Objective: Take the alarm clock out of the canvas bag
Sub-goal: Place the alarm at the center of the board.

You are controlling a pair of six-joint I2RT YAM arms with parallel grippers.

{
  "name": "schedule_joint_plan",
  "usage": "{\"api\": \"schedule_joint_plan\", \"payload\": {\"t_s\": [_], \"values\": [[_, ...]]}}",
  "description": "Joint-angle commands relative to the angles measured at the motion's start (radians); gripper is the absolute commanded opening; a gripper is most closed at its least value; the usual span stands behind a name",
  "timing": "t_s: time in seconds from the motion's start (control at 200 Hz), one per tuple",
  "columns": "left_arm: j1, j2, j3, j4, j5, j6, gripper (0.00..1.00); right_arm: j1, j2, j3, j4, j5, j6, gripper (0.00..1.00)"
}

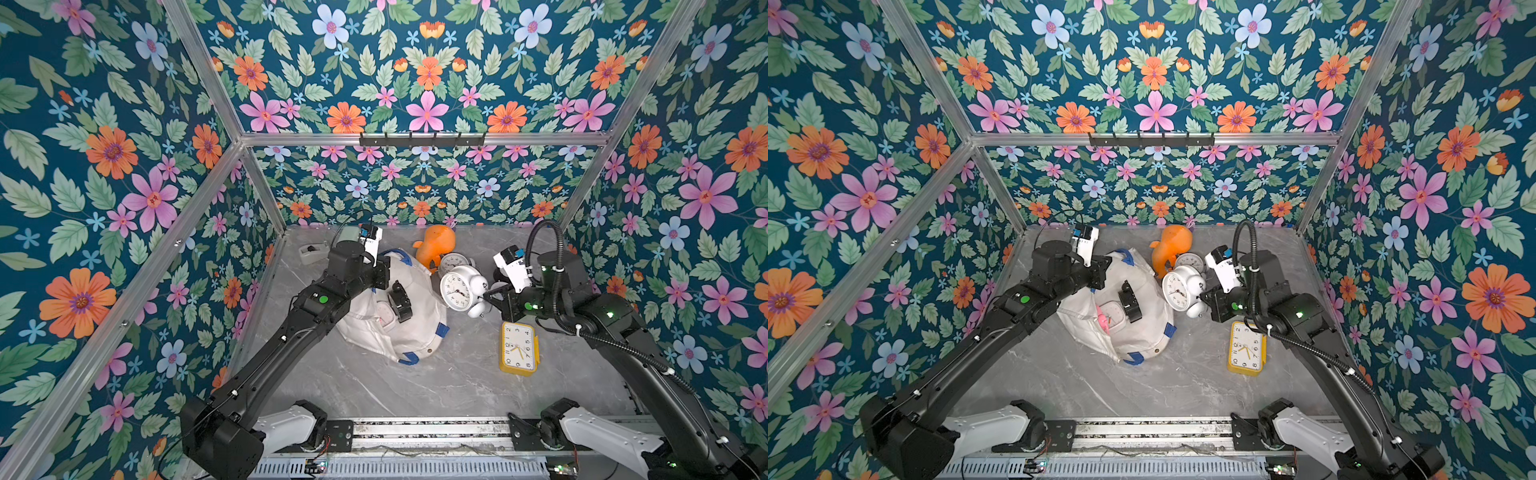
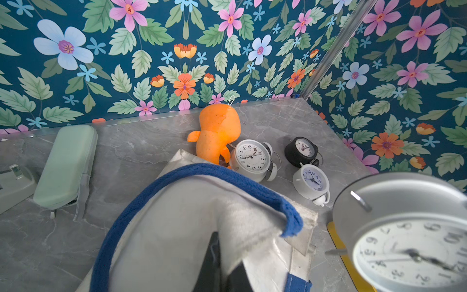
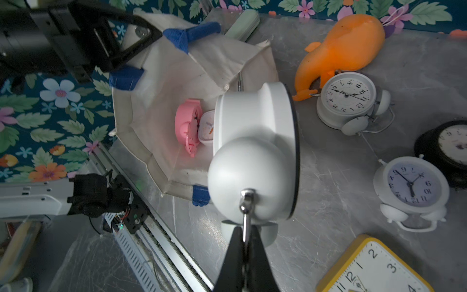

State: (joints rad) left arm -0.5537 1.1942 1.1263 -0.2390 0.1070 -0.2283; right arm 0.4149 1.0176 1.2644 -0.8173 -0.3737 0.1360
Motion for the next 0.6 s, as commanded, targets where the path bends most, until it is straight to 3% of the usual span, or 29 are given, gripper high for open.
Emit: {"api": "schedule_joint_plan", "payload": {"t_s": [0.0, 0.22, 0.595], "values": [[0.001, 0.002, 0.008, 0.046, 0.005, 0.001, 0.00, -0.079, -0.015, -0.007, 0.055, -0.124, 0.066, 0.00], [0.001, 0.001, 0.011, 0.041, -0.003, 0.003, 0.00, -0.196, -0.002, -0.069, 0.087, -0.103, 0.170, 0.00], [0.001, 0.011, 0.011, 0.044, 0.002, 0.003, 0.00, -0.213, 0.101, -0.193, 0.191, -0.097, 0.275, 0.00]]}}
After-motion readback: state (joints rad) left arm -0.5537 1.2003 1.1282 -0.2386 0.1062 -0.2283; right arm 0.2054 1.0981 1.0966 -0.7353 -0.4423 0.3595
